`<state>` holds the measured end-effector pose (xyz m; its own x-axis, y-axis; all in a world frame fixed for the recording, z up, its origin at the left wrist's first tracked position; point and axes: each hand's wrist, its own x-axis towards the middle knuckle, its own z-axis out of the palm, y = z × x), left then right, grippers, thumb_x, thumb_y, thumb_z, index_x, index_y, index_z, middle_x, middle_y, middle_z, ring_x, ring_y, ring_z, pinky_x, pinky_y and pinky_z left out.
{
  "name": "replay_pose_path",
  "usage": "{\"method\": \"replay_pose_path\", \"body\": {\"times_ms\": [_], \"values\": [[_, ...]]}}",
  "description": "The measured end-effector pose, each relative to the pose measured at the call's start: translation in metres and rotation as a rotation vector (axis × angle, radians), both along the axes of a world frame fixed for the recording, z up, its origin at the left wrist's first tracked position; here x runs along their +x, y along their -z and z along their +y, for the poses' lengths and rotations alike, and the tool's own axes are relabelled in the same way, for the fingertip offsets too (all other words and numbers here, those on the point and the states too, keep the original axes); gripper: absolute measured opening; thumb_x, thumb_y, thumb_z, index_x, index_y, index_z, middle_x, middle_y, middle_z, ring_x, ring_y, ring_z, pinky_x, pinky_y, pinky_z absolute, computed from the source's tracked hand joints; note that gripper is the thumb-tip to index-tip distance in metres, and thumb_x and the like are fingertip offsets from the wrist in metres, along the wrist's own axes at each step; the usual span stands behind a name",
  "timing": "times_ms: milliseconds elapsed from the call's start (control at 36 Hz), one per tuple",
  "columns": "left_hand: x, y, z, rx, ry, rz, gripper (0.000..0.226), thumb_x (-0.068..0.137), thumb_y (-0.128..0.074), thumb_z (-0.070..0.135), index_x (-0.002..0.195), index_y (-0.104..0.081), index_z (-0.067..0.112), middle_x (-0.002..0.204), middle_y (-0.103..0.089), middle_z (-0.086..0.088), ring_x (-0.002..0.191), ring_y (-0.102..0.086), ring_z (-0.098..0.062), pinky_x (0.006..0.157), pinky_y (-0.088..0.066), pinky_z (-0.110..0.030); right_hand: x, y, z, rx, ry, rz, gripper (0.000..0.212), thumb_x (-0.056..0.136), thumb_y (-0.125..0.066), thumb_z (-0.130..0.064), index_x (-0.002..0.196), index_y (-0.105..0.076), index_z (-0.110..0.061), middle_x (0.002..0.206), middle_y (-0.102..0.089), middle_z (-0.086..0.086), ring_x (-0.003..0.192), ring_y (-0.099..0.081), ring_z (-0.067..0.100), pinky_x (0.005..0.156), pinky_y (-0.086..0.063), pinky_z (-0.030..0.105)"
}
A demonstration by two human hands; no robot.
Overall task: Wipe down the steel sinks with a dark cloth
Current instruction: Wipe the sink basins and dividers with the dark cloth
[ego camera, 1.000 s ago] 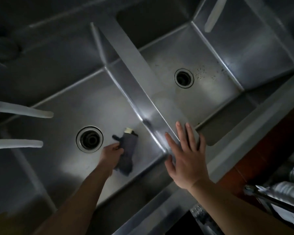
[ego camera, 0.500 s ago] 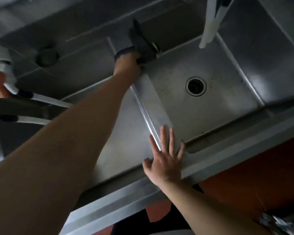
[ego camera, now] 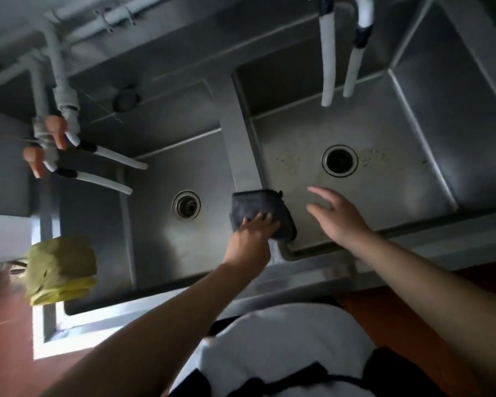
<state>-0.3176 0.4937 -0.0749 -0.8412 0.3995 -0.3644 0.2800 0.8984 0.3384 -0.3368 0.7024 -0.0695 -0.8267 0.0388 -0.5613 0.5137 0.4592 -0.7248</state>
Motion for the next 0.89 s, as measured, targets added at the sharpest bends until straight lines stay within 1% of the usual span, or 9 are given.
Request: {"method": "replay_pose_path", "body": {"times_ms": [111,167,250,306,361,444,556,667,889], "values": [[0.026,-0.013,0.003,0.028,-0.039,-0.058,0.05,0.087,-0.054,0.01,0.133,-0.061,0.027,0.148,-0.05,0.003,0.139,-0.043,-0.018,0.112,-0.035,-0.032,0.008,0.008,-0.02,-0.007,-0.214,0.028,0.051,0.099,-0.053,-0.034,0.148,-0.042,-0.03,0.16,-0.033,0.001,0.146,-0.032,0.021,0.118,-0.028,0.037],[0.021,-0.022,-0.003,0.087,-0.195,-0.105,0.039,0.086,-0.059,0.014,0.119,-0.071,0.033,0.122,-0.07,0.0,0.111,-0.065,-0.025,0.089,-0.049,-0.028,0.025,0.013,-0.035,-0.022,-0.3,0.03,0.053,0.1,-0.053,-0.031,0.151,-0.038,-0.031,0.163,-0.026,0.004,0.149,-0.026,0.021,0.12,-0.024,0.035],[0.014,-0.03,-0.026,0.277,-0.574,-0.111,0.035,0.085,-0.06,0.01,0.105,-0.076,0.033,0.092,-0.077,-0.003,0.083,-0.07,-0.027,0.066,-0.047,-0.025,0.057,0.022,-0.051,0.001,-0.476,0.01,0.059,0.099,-0.056,-0.029,0.153,-0.032,-0.032,0.167,-0.01,0.006,0.15,-0.023,0.025,0.119,-0.026,0.037],[0.017,-0.03,-0.048,0.301,-0.712,-0.012,0.033,0.089,-0.059,0.01,0.11,-0.075,0.03,0.102,-0.075,-0.003,0.09,-0.069,-0.027,0.071,-0.047,-0.024,0.072,0.025,-0.056,0.114,-0.504,0.084,0.062,0.095,-0.06,-0.034,0.152,-0.037,-0.031,0.166,-0.012,0.011,0.147,-0.03,0.03,0.116,-0.031,0.039],[0.025,-0.024,-0.073,0.217,-0.721,-0.015,0.035,0.095,-0.057,0.018,0.127,-0.065,0.027,0.131,-0.064,-0.003,0.117,-0.06,-0.025,0.094,-0.043,-0.024,0.077,0.025,-0.06,0.235,-0.473,0.225,0.06,0.09,-0.063,-0.04,0.147,-0.048,-0.026,0.163,-0.02,0.016,0.145,-0.032,0.035,0.114,-0.033,0.043],[0.046,-0.009,-0.108,-0.117,-0.718,-0.191,0.055,0.1,-0.046,0.042,0.152,-0.028,0.039,0.163,-0.02,-0.002,0.15,-0.017,-0.028,0.118,-0.018,-0.044,0.074,0.026,-0.076,0.363,-0.558,0.304,0.072,0.088,-0.056,-0.057,0.153,-0.031,-0.038,0.168,0.003,0.004,0.151,-0.01,0.034,0.112,-0.028,0.053],[0.086,0.001,-0.136,-0.251,-0.837,-0.286,0.063,0.098,-0.041,0.053,0.153,-0.009,0.049,0.166,0.003,0.0,0.152,0.004,-0.028,0.121,-0.006,-0.048,0.055,0.04,-0.099,0.447,-0.721,0.187,0.077,0.091,-0.038,-0.068,0.154,0.002,-0.047,0.163,0.025,-0.013,0.15,0.022,0.029,0.116,-0.014,0.06],[0.126,0.005,-0.149,-0.292,-0.759,-0.312,0.063,0.097,-0.037,0.057,0.153,-0.007,0.049,0.166,0.003,-0.003,0.152,0.001,-0.029,0.121,-0.008,-0.046,0.004,0.046,-0.11,0.503,-0.716,0.238,0.081,0.093,-0.045,-0.061,0.154,0.007,-0.047,0.164,0.021,-0.01,0.149,0.02,0.038,0.116,-0.022,0.056],[0.182,0.012,-0.146,-0.29,-0.706,-0.19,0.064,0.094,-0.025,0.068,0.148,0.008,0.057,0.166,0.005,0.002,0.152,0.01,-0.021,0.121,-0.003,-0.046,-0.069,0.045,-0.124,0.595,-0.704,0.249,0.075,0.098,-0.04,-0.056,0.156,0.005,-0.041,0.166,0.015,-0.004,0.149,0.015,0.043,0.114,-0.02,0.063]]}}
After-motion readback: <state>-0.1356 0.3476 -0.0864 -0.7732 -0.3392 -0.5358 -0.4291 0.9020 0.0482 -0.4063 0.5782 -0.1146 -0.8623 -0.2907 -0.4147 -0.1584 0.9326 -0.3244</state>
